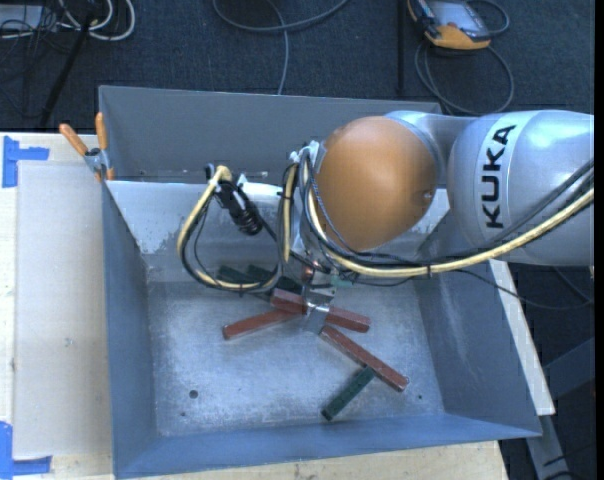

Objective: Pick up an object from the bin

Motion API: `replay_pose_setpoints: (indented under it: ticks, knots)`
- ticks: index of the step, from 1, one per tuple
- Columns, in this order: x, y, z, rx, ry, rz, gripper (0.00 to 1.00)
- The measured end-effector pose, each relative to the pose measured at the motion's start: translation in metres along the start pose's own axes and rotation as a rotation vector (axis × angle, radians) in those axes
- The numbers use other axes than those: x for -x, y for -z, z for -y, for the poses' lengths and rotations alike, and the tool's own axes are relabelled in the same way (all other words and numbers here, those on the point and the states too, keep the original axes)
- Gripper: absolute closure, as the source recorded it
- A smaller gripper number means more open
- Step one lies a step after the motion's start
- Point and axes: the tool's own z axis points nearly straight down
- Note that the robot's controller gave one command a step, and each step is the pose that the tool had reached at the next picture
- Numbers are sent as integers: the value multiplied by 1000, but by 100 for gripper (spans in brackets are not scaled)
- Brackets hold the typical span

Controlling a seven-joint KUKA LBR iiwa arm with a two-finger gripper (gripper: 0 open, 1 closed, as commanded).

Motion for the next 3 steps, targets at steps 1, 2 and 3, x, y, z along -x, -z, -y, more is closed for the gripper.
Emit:
replay_pose_setpoints:
  ticks: [1,2,3]
  knots:
    - [0,0,0,0,-1,0,100]
    - [0,0,0,0,-3,0,100]
    - [31,-59,10,3,244,4,100]
